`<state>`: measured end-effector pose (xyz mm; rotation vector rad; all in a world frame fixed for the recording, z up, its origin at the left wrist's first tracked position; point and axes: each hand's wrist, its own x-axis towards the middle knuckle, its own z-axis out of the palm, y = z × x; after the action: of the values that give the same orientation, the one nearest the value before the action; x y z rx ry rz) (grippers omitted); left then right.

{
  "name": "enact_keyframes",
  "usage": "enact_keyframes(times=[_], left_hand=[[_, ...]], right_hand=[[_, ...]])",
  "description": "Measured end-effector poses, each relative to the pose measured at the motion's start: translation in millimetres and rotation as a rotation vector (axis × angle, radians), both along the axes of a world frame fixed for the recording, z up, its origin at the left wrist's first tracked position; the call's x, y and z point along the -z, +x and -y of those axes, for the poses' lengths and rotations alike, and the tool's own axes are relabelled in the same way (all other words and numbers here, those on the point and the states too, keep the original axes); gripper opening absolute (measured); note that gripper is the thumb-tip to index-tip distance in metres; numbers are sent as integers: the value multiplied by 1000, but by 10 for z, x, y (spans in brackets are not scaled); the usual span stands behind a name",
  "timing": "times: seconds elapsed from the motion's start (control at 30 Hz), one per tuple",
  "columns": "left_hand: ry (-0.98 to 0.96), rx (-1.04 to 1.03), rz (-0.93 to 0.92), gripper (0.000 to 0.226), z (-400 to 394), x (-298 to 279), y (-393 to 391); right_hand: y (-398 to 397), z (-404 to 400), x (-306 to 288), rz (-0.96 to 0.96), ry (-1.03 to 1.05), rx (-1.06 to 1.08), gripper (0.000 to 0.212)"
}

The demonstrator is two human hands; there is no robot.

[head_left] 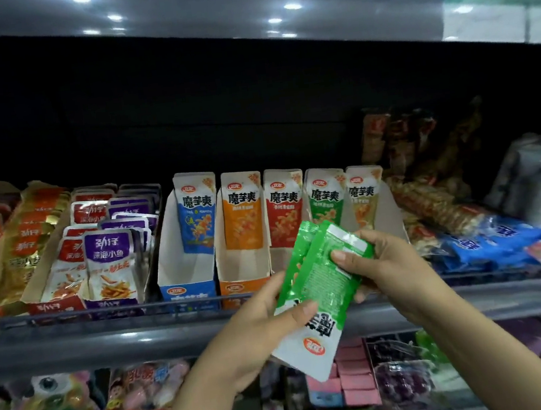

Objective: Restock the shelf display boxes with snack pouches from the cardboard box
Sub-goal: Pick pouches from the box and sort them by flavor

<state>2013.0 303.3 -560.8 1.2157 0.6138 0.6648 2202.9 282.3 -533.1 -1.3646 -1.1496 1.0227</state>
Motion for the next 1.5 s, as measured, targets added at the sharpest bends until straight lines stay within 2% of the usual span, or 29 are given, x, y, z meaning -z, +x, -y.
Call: enact_keyframes(times=[0.13, 0.27, 0.33, 0.43, 0.53, 0.6, 0.63, 0.7, 0.8, 0.87, 0.97, 1.07, 1.17, 1.3, 1.33, 1.4, 1.5], left_hand=[[-138, 26, 76, 47, -33, 34, 3], [-150, 7, 74, 37, -57, 6, -57], [-145, 10, 65, 37, -84, -12, -81], [-143, 9, 55, 42, -71, -45, -114], [-125, 62, 17, 45, -42, -94, -103], [-110, 133, 50, 56, -21, 57, -144], [-133, 106, 51, 62, -37, 96, -173], [-143, 49, 41, 67, -92, 135, -174], [-261, 76, 41, 64, -117, -8, -133], [-204, 79, 51, 49, -106, 78, -146], [-142, 30, 15, 46, -64, 82, -16], [-35, -6, -26, 42, -23, 116, 32], [25, -24, -88, 39, -11, 110, 43], [88, 57, -160, 42, -39, 95, -12], [83, 86, -170, 44, -47, 95, -27], [22, 139, -162, 45, -62, 104, -56], [-135, 169, -62, 42, -93, 119, -74]], right_hand=[[108, 85, 51, 89, 40, 202, 15], [246, 188, -49, -113, 89, 354, 11], [279, 246, -128, -193, 118, 384, 19], [215, 345, -258, -201, 196, 363, 39], [86, 451, -282, -68, 260, 232, 40], [10, 511, -218, 202, 302, 145, 34], [-15, 529, -173, 344, 315, 82, 31], [-37, 533, -33, 498, 301, -86, 26], [-7, 504, 198, 582, 310, -272, 34], [3, 482, 268, 549, 289, -314, 35], [1, 414, 304, 509, 293, -268, 29], [-15, 327, 315, 604, 368, -125, 31], [-35, 269, 254, 648, 274, -4, 63], [2, 209, 142, 710, 32, -58, 94], [33, 199, 104, 688, -35, -103, 93], [99, 178, 52, 563, -113, -206, 75], [169, 166, 48, 404, -124, -183, 54]])
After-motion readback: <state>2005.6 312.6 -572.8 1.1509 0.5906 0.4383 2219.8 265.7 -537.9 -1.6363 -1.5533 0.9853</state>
